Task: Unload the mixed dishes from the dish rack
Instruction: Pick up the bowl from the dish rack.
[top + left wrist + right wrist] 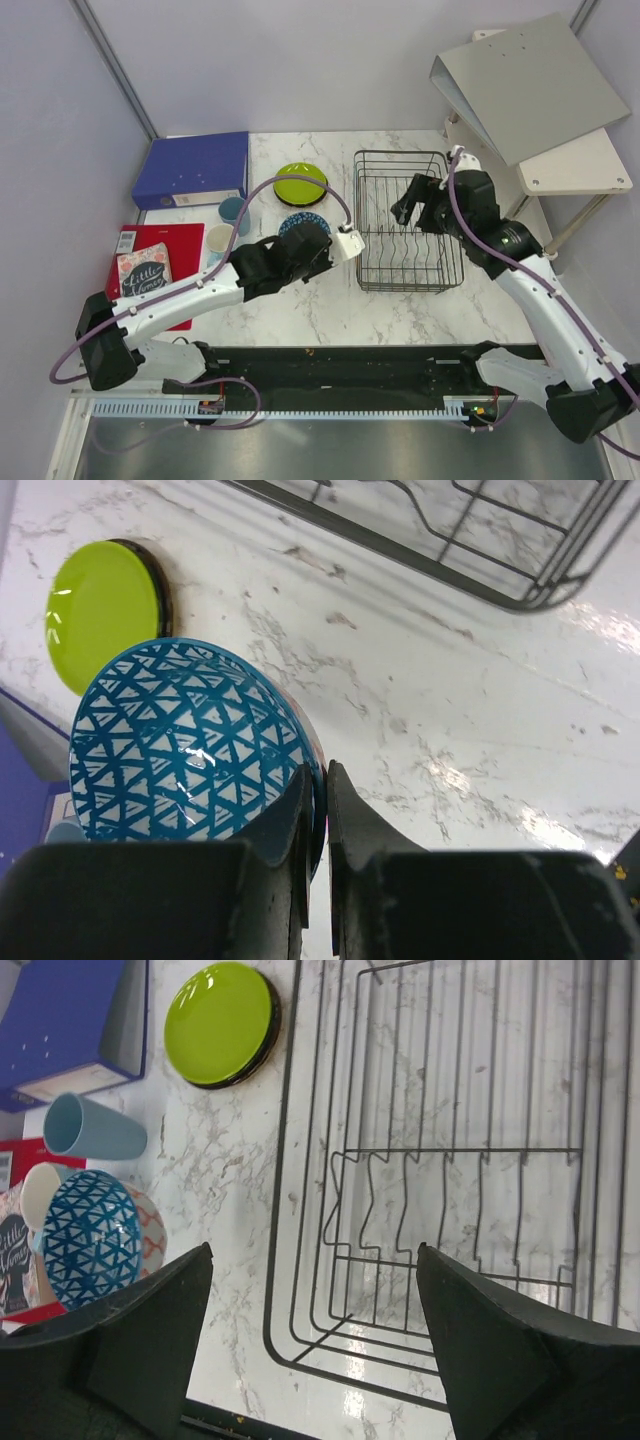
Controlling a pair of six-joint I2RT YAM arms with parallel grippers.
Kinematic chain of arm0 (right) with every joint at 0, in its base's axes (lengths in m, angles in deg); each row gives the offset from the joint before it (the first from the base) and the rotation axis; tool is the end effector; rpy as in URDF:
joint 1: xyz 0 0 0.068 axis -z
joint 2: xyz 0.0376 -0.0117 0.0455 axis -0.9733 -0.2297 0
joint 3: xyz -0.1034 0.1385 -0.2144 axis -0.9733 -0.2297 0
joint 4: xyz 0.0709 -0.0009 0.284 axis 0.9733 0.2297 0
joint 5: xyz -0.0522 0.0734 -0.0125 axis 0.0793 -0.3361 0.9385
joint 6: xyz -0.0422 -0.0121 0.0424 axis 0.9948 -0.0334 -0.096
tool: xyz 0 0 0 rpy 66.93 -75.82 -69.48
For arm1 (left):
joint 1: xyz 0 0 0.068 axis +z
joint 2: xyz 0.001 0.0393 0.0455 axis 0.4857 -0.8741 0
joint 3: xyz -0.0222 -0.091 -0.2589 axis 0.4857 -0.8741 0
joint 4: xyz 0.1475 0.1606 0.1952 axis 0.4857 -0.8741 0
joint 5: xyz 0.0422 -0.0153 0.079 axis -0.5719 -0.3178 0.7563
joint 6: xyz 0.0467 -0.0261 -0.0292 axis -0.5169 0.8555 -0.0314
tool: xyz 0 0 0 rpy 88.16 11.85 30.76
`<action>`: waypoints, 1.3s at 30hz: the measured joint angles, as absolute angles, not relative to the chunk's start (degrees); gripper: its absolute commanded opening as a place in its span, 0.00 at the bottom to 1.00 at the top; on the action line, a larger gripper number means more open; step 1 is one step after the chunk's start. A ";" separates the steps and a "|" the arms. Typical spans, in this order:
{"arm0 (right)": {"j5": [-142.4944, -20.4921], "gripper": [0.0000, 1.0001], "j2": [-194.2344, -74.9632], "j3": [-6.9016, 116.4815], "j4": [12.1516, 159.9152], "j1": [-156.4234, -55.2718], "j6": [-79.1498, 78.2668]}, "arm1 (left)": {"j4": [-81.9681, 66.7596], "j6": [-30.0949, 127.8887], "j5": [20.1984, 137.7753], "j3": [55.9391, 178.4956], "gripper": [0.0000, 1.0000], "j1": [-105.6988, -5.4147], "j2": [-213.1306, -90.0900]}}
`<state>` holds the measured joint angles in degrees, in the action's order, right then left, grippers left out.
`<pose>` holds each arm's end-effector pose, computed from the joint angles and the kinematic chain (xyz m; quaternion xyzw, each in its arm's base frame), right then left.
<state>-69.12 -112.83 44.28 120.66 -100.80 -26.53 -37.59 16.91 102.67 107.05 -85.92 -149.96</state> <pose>0.2377 0.1020 0.3721 0.0872 0.8586 0.2091 0.4600 0.1854 -0.2619 0.2963 0.5153 0.7362 -0.0166 0.4385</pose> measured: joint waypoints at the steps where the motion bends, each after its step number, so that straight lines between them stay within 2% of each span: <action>1: -69.62 0.90 -113.99 45.13 120.79 -101.47 -26.07 | -38.07 16.80 102.49 106.04 0.02 -86.51 -149.59; 8: -71.87 0.91 -123.38 51.82 121.88 -110.76 -22.90 | -39.60 16.63 96.99 104.64 0.02 -87.34 -143.60; 17: -72.81 0.91 -132.63 53.63 121.49 -118.74 -21.40 | -40.32 16.70 91.24 104.64 0.02 -87.34 -140.23; 28: -67.63 0.91 -133.83 55.88 122.19 -121.34 -20.76 | -41.39 16.70 91.08 104.31 0.02 -87.25 -140.23; 37: -70.08 0.90 -133.90 56.50 119.00 -122.63 -21.02 | -41.32 16.80 86.93 103.55 0.02 -87.38 -141.41; 39: -71.04 0.87 -134.27 56.72 118.63 -122.70 -21.05 | -41.35 16.83 86.54 103.44 0.02 -87.38 -141.41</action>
